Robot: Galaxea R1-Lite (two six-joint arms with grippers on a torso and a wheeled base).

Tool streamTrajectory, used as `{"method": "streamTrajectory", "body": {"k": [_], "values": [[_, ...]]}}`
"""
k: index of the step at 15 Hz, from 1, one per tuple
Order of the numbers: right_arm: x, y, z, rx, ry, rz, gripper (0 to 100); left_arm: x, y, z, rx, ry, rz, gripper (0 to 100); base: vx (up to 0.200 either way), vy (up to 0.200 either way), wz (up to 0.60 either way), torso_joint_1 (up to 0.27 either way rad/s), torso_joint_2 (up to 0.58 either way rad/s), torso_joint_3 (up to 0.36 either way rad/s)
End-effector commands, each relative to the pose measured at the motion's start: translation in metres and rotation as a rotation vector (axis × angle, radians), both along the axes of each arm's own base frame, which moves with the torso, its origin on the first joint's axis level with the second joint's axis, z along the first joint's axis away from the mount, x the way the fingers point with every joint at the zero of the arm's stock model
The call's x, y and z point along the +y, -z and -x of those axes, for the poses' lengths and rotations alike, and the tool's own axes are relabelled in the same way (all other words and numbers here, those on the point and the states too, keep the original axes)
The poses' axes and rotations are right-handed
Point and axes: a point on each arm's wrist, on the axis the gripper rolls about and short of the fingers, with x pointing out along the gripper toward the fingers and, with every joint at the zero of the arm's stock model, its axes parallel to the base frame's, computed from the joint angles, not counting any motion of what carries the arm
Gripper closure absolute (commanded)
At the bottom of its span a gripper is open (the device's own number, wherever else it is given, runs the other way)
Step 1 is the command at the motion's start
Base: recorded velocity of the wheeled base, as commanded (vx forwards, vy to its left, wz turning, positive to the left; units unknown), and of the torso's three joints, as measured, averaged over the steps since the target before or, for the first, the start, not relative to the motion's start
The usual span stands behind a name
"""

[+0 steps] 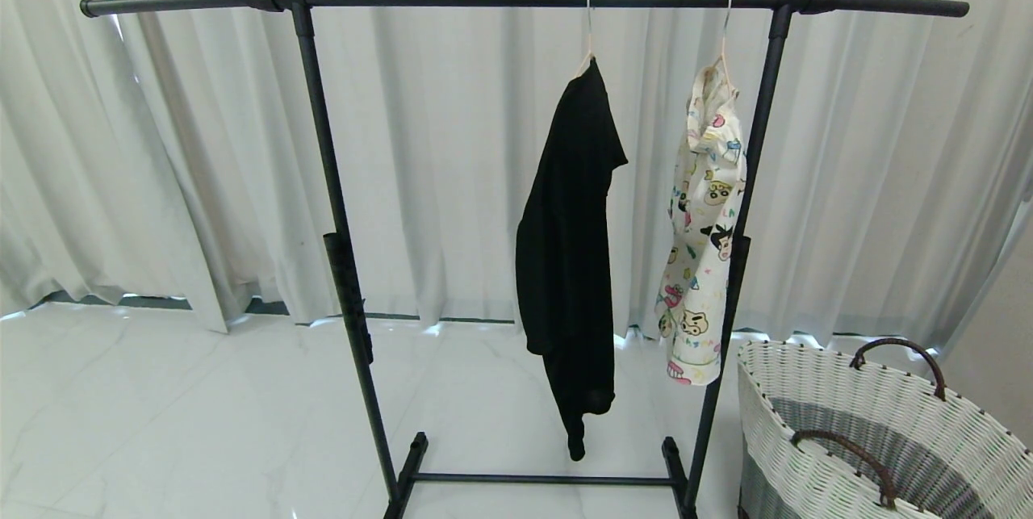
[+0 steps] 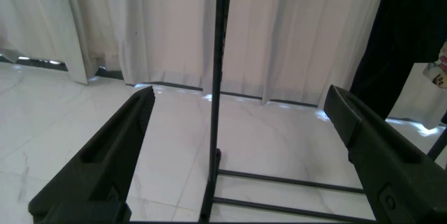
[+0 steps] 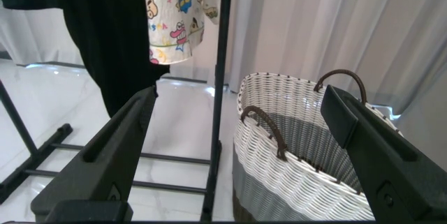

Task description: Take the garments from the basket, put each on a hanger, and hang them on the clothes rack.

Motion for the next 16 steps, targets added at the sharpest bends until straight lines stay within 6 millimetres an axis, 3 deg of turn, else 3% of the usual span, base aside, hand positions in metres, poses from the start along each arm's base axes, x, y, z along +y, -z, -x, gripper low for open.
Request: {"method": "streamTrajectory", "body": {"k": [1,16], "values": [[0.0,0.0,0.0,-0.001,-0.001,0.0,0,0.0,0.0,-0.0001,0.001,-0.001,0.001,0,0.0,0.0,0.0,0.0,0.0,0.0],[0.0,0.0,0.0,-0.001,-0.001,0.0,0,0.0,0.0,-0.0001,-0.004,0.0,0.001,0,0.0,0.0,0.0,0.0,0.0,0.0]]}}
